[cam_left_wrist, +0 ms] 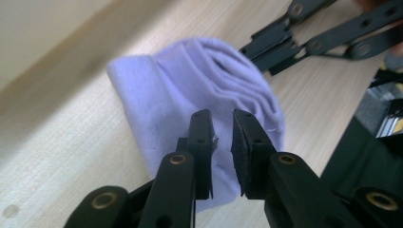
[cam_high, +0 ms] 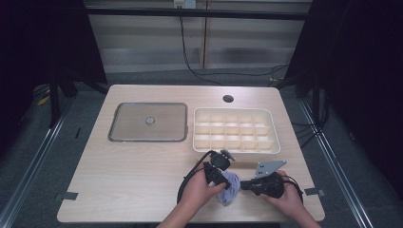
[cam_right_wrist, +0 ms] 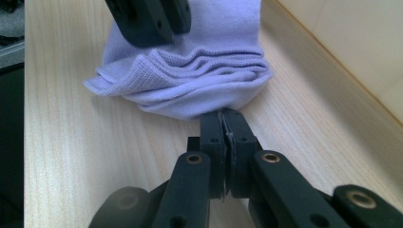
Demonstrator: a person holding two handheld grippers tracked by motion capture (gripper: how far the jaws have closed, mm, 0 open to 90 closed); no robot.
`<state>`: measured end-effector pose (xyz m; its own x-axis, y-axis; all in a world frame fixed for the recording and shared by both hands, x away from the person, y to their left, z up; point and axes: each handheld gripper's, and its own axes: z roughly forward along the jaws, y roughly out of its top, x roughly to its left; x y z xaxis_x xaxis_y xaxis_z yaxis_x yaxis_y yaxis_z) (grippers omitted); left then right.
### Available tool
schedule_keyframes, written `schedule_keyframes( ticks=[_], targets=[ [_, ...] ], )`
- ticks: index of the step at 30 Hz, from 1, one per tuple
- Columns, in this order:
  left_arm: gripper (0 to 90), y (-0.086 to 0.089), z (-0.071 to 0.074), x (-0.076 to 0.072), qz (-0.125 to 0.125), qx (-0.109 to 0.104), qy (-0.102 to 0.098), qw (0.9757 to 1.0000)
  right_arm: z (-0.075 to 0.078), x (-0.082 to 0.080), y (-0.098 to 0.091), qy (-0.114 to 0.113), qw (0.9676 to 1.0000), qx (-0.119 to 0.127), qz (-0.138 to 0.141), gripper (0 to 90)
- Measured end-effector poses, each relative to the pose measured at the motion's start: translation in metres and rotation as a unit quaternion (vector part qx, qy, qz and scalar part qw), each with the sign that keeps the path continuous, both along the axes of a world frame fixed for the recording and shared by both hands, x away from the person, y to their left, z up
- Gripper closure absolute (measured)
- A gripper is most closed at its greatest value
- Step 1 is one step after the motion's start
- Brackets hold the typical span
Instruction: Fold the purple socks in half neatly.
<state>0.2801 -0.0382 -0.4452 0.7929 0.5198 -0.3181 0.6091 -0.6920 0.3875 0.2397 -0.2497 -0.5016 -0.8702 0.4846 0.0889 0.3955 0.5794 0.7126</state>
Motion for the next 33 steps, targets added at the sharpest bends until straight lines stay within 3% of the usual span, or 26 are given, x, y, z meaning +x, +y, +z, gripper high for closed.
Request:
schedule_keyframes(
  ticks=[9,20,33],
  targets=[
    [69.9,0.010,0.012,0.007,0.019,-0.007,-0.008,0.9998,0.000,0.000,0.000,0.001,1.0000,0.000,0.000,87.9],
    [62.9,0.019,0.005,0.013,0.046,-0.006,0.004,0.9989,0.000,0.000,0.000,-0.004,1.0000,0.000,0.005,88.2],
    [61.0,0.025,0.001,0.012,0.052,-0.001,0.012,0.9986,0.000,-0.001,0.001,-0.008,0.9999,-0.004,0.006,88.9]
  ],
)
